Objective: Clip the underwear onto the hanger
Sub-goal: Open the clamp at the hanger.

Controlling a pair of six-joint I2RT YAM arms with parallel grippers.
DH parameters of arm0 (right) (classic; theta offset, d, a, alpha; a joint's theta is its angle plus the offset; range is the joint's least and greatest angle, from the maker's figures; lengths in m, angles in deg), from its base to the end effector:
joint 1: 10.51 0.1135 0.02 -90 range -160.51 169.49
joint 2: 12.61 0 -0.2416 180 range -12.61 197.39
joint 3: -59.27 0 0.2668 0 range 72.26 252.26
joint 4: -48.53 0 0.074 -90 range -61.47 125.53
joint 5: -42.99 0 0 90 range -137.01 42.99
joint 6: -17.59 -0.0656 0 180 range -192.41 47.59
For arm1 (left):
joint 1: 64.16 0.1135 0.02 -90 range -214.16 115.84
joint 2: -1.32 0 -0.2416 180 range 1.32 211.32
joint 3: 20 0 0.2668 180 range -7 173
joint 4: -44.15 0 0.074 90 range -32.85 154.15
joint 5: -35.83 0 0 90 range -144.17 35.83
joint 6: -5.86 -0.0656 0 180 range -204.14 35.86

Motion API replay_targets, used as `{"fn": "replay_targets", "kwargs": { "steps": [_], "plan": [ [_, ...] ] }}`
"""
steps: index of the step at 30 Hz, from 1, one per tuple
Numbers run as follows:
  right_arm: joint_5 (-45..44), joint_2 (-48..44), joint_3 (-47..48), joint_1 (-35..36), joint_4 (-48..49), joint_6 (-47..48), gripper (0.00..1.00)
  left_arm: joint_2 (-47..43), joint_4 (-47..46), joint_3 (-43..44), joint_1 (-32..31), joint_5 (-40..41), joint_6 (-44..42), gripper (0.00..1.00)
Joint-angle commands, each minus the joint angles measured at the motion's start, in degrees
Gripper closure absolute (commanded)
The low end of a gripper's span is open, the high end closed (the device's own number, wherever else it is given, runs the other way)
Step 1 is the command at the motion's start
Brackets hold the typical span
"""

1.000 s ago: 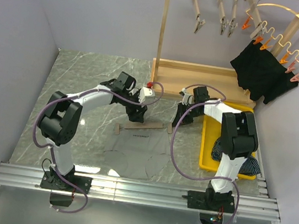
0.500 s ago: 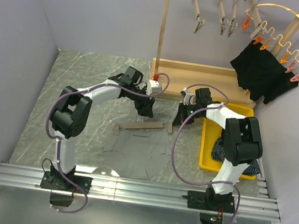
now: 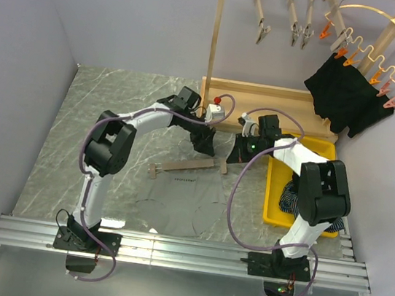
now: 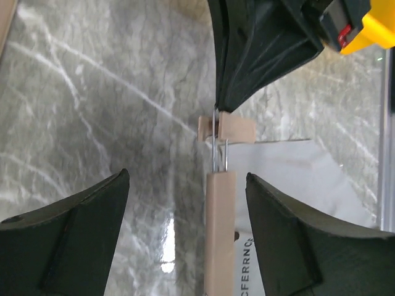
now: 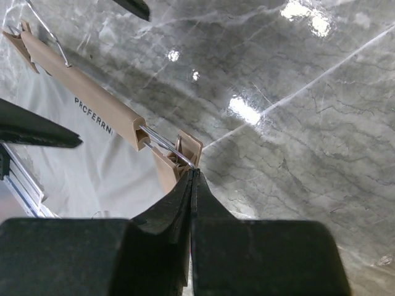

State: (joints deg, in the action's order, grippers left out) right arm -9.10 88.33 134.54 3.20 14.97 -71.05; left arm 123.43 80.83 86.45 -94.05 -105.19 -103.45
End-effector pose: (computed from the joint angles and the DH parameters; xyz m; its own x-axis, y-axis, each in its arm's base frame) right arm 0.3505 0.1270 0.1271 -0.8228 -0.2200 -0.5240 -0.5120 0.6870 0.5156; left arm 0.3870 -0.2813 0.1549 -0.4079 0.4744 -0.7801 0.9114 0.1609 -0.3787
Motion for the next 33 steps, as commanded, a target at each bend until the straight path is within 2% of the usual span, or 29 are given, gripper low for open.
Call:
{"fn": "replay_targets", "kwargs": {
  "steps": [1,4,5,13,22,33],
  "plan": [
    [-0.03,-3.56,-0.41,0.70,1.66,1.01,1.00,2.16,1.27,3.84,-0.96,-4.60,1.20,0.15],
    [-0.21,-3.91,-0.49,0.87,1.75,1.09,1.00,3.93,3.12,6.73,-1.05,-6.45,1.12,0.10],
    [-0.29,-4.00,-0.58,1.05,1.92,1.18,1.00,5.15,4.43,7.53,-0.96,-7.24,1.12,0.04],
    [-1.08,-4.79,-0.85,1.67,2.28,1.53,1.00,9.03,4.53,9.82,-1.31,-13.30,3.93,0.02],
    [-1.79,-5.67,-1.37,2.54,2.45,2.15,1.00,11.93,5.50,11.49,-1.49,-17.09,5.86,0.04],
    [-1.70,-6.11,-1.37,2.81,2.36,2.32,1.00,15.00,5.76,13.95,-1.75,-19.64,8.94,0.17]
  ]
}}
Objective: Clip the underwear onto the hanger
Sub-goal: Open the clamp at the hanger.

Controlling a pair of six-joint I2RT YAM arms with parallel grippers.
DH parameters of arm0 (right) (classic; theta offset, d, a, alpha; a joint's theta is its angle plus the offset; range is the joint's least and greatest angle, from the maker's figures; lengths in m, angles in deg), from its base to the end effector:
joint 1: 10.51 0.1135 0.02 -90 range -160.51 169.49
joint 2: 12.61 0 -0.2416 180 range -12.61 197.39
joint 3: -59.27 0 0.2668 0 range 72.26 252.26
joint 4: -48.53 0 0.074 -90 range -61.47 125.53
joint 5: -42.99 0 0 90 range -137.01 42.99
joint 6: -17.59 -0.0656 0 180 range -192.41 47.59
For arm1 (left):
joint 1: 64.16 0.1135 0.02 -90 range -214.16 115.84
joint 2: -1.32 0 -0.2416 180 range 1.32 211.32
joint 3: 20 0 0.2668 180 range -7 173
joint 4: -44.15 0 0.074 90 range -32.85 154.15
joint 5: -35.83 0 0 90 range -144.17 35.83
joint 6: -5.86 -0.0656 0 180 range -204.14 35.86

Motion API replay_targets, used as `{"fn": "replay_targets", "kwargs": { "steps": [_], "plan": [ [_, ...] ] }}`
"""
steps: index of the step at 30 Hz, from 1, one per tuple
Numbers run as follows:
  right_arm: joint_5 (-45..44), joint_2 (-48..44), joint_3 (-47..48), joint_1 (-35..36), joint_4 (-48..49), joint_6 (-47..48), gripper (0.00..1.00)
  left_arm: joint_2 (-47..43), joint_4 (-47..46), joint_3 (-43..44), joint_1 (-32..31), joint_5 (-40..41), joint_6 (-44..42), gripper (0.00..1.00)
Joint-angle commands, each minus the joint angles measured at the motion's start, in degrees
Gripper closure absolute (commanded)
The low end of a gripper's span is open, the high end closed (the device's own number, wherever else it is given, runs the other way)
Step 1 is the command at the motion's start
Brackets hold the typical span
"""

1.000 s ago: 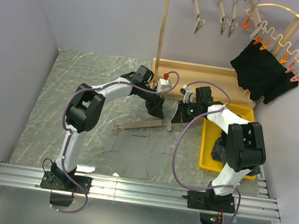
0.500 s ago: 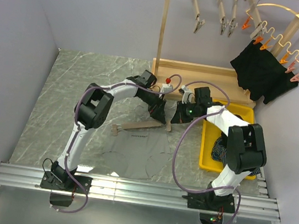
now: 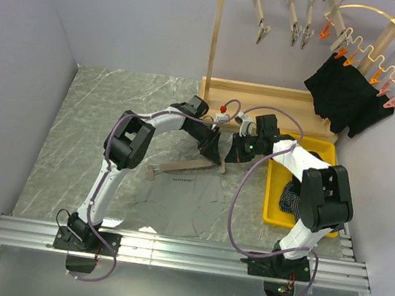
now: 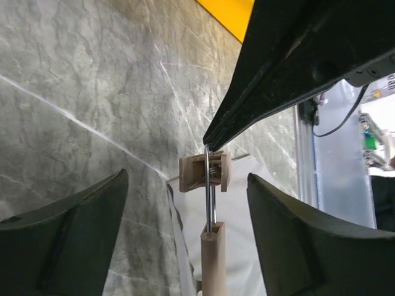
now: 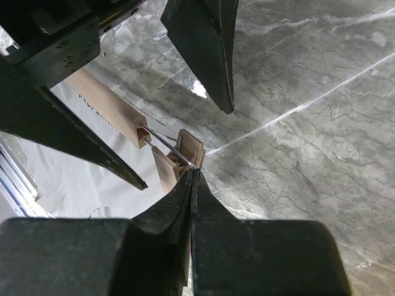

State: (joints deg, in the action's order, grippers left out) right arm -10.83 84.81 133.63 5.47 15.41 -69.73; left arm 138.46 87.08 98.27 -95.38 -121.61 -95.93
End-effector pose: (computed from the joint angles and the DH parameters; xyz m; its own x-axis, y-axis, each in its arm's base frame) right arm 0.3425 0.1384 0.1431 -0.7727 -0.2605 -0.5789 -0.5748 0.6741 0.4639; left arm 0.3931 -0.3091 0.1042 -0.6209 0.4680 -0.6289 0.7140 0.0064 -0.7001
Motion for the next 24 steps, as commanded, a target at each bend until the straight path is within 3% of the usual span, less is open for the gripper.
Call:
{"fn": "replay_targets", "kwargs": {
  "steps": [1,4,12,22,24],
  "plan": [
    [0.03,-2.59,-0.46,0.54,1.84,1.01,1.00,-0.03,-0.66,2.13,-0.33,-3.40,1.59,0.19],
    [0.20,-2.77,-0.80,0.53,1.84,1.10,1.00,0.23,-1.02,2.22,-0.42,-4.10,2.30,0.23],
    [0.38,-2.77,-1.07,0.62,2.01,1.10,1.00,0.23,-4.18,1.43,-0.33,-5.33,6.07,0.24],
    [0.38,-3.03,-1.25,0.62,2.01,1.19,1.00,0.93,-4.53,1.95,-0.33,-5.51,7.31,0.48],
    [0.38,-2.94,-1.07,0.62,2.01,1.19,1.00,1.02,-4.36,2.04,-0.42,-5.42,7.22,0.48]
  ]
}}
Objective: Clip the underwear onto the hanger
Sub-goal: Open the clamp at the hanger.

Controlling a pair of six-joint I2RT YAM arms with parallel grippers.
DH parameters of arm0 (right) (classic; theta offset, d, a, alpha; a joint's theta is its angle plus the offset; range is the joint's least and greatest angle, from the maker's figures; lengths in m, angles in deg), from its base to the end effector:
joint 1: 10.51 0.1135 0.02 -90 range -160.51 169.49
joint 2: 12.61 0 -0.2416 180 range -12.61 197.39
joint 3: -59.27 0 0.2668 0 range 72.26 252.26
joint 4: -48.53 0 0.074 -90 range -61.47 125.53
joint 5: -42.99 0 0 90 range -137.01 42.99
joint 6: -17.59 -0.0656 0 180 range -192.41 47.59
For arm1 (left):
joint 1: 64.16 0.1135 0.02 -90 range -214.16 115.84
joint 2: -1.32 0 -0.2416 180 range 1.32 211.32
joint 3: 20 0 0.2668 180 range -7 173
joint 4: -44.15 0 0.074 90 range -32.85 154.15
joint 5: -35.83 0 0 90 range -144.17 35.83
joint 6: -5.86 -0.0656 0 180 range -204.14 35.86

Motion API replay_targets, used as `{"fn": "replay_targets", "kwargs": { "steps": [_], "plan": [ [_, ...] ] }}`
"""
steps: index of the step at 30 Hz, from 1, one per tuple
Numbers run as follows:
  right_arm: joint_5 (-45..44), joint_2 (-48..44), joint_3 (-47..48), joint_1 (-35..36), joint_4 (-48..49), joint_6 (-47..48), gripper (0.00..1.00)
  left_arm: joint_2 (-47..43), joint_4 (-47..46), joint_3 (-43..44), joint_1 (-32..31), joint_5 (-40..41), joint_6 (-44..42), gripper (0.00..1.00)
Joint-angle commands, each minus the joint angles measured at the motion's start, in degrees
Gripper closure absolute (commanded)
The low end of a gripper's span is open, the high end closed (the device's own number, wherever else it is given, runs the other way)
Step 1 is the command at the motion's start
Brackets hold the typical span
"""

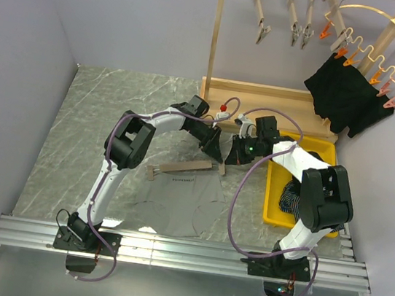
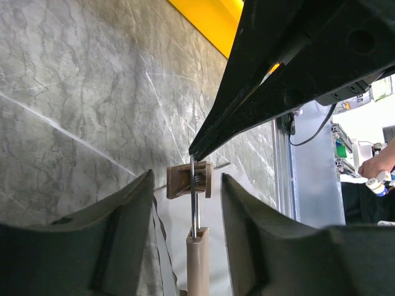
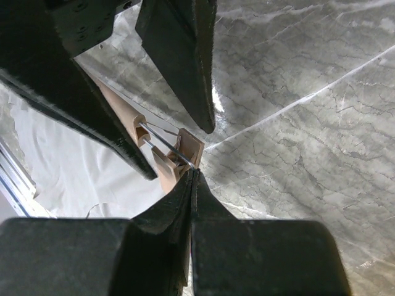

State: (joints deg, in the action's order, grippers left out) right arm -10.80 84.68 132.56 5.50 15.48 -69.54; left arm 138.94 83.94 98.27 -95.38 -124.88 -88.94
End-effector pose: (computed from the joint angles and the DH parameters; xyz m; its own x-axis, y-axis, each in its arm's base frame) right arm 0.3386 0.1375 0.1381 -0.7790 -0.2655 -0.5680 -0.5711 0.6745 0.4679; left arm 0.3949 -0.3117 0.1058 -0.6826 0.4460 -0.5789 0.6446 -0.0058 -0.7645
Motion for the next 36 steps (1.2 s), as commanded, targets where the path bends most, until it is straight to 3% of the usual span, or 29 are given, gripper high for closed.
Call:
{"fn": "replay_targets", "kwargs": {
  "steps": [1,7,12,21,25,31,36],
  "plan": [
    [0.36,-2.81,0.00,0.60,1.95,0.99,1.00,0.54,-1.30,1.95,-0.42,-2.06,0.49,0.45],
    [0.44,-3.08,0.18,0.69,1.69,1.17,1.00,1.15,-0.51,2.48,-0.42,-1.79,0.49,0.37],
    [0.36,-2.90,0.26,0.60,1.68,1.26,1.00,1.51,0.11,3.01,-0.59,-2.23,0.32,0.40],
    [0.35,-2.55,0.53,0.60,1.69,1.08,1.00,1.86,3.27,4.50,-0.77,-3.99,-1.53,0.71],
    [0.53,-2.46,0.70,0.60,1.68,0.91,1.00,1.16,3.01,3.89,-0.77,-3.81,-1.80,0.98],
    [0.36,-2.37,0.62,0.60,0.72,0.99,1.00,0.63,2.04,3.27,-0.59,-3.81,-1.79,1.00],
    [-2.45,-2.64,0.79,-0.71,-1.74,1.00,0.85,0.45,2.74,3.80,0.28,-3.37,-3.11,1.00]
  ]
}}
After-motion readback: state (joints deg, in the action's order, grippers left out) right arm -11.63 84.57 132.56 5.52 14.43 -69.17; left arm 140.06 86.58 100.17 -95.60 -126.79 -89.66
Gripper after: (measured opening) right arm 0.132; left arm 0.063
